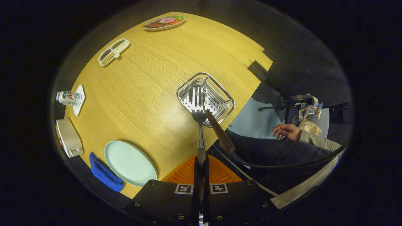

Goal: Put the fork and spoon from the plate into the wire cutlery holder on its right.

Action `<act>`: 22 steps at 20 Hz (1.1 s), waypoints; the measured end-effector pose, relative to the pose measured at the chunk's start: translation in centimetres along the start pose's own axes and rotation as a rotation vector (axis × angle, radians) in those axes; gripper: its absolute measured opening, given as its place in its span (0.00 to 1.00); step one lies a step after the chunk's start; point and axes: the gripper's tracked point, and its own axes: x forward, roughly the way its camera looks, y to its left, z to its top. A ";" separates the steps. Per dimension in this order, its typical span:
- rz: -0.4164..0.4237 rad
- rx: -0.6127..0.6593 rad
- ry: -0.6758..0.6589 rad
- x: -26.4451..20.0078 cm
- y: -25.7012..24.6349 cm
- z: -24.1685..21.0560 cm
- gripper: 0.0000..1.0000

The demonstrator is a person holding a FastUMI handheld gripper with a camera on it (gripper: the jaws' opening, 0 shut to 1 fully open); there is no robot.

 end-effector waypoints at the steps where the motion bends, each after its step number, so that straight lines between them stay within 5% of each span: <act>1: -0.004 -0.002 0.020 0.0 0.1 0.1 0.05; 10: -0.004 -0.061 0.006 -0.2 0.3 2.8 0.11; 11: -0.001 -0.061 -0.008 -0.5 0.4 3.1 0.13; 12: 0.005 -0.058 -0.020 -0.8 0.4 3.3 0.29; 14: 0.017 -0.055 -0.038 -1.2 0.6 3.5 0.33; 22: 0.013 -0.108 -0.123 -2.8 0.6 3.6 0.33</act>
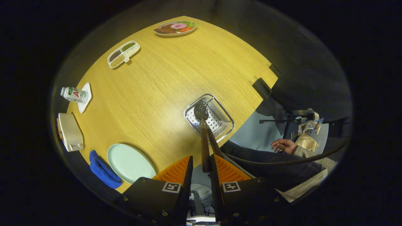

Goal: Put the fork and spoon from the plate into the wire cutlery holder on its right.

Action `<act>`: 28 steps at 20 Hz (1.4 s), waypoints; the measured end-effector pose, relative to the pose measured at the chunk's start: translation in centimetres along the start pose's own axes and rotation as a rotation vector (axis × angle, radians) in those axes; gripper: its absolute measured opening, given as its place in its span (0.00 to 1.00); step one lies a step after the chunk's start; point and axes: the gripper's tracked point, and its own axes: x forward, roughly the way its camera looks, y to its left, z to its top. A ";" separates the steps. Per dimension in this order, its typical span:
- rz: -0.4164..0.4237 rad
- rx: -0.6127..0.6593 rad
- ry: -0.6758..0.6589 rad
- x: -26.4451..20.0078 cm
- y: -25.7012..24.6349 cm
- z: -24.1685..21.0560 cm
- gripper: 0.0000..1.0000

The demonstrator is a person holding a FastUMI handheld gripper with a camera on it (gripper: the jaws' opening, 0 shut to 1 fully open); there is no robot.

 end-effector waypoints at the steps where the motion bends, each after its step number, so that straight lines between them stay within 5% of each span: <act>1: -0.001 -0.014 -0.030 -0.3 0.1 0.4 0.33; 4: 0.026 -0.056 -0.191 -2.1 0.8 2.4 0.34; 9: 0.089 -0.116 -0.639 -7.6 2.4 7.4 0.34; 16: 0.359 -0.115 -1.209 -21.1 4.9 9.6 0.33; 22: 0.455 -0.264 -1.441 -26.9 6.5 7.8 0.33; 28: 0.464 -0.342 -1.485 -28.4 8.7 6.4 0.33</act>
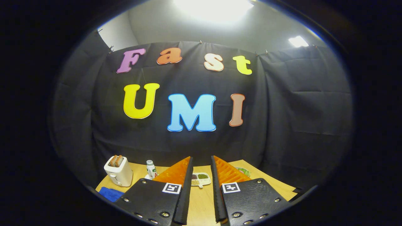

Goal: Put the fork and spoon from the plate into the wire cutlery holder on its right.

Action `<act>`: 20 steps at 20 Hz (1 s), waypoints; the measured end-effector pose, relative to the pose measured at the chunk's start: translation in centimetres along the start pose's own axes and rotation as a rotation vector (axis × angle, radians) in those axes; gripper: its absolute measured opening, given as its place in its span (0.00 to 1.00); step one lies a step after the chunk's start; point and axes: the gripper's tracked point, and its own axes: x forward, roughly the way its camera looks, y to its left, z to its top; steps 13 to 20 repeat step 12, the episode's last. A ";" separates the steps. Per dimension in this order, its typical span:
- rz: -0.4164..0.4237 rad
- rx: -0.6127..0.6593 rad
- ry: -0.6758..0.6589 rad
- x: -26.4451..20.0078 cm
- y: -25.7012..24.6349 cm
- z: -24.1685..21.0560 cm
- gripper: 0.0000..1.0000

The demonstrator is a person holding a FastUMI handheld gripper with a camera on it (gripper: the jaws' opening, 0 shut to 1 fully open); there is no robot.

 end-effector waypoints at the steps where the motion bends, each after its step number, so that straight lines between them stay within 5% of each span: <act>1: 0.010 -0.009 -0.002 0.0 0.4 0.2 0.33; 12: 0.113 -0.032 -0.023 -4.4 4.2 1.9 0.34; 20: 0.113 -0.032 -0.023 -4.4 4.2 1.9 0.34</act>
